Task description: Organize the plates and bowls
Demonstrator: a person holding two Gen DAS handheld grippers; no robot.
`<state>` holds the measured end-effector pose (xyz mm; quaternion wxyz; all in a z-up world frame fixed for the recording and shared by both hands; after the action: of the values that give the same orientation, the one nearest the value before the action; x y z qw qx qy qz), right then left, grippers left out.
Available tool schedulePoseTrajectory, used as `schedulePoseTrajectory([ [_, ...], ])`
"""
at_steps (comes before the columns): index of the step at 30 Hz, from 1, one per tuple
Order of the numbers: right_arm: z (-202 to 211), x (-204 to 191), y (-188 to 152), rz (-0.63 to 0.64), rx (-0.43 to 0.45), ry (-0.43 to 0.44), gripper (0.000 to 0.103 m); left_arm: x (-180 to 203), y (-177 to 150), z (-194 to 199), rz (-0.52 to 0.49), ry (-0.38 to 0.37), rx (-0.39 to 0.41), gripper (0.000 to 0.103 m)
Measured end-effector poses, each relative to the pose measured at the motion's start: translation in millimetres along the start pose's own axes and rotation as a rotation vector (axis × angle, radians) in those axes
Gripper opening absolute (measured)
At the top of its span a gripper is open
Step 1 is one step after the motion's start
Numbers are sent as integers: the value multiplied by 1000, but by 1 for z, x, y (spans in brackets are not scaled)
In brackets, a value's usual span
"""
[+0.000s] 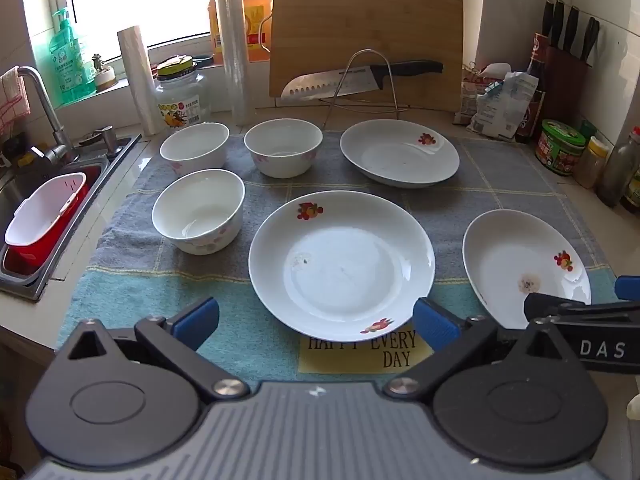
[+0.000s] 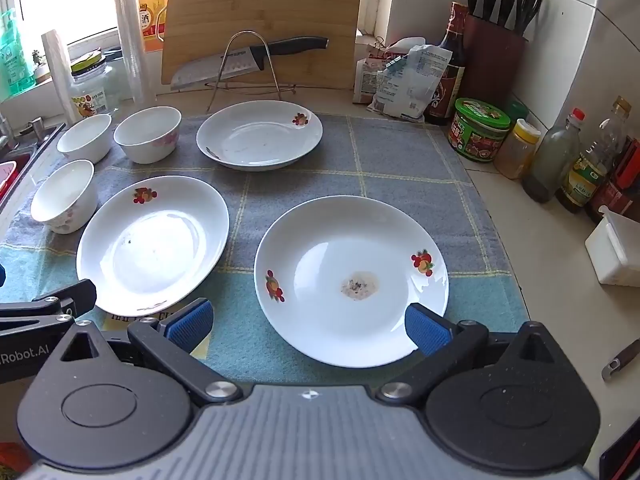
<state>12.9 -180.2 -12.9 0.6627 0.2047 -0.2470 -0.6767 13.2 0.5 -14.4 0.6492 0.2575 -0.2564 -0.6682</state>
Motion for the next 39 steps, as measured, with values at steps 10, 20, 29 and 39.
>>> schedulePoseTrajectory([
  [10, 3, 0, 3, 1, -4, -10, 103, 3, 1, 3, -6, 8, -1, 102],
  [20, 1, -1, 0, 4, -4, -21, 103, 3, 3, 3, -5, -4, 1, 102],
  [29, 2, -2, 1, 6, -4, -22, 103, 1, 3, 5, -1, -6, 2, 102],
  [39, 4, -3, 0, 8, 0, -25, 103, 1, 4, 4, -3, -4, 7, 102],
])
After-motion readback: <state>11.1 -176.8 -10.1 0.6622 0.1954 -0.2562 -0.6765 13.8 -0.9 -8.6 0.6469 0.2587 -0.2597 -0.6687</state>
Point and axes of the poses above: each gripper's, at about its wrist camera, not at the fingertips, and z roughly against the way its jaws point, x to its right, y to its top, the point moved 2 cm from there along -z, roughly the way its jaws point, and after that the axes turned 1 degree about z, right-handed, at the moved point
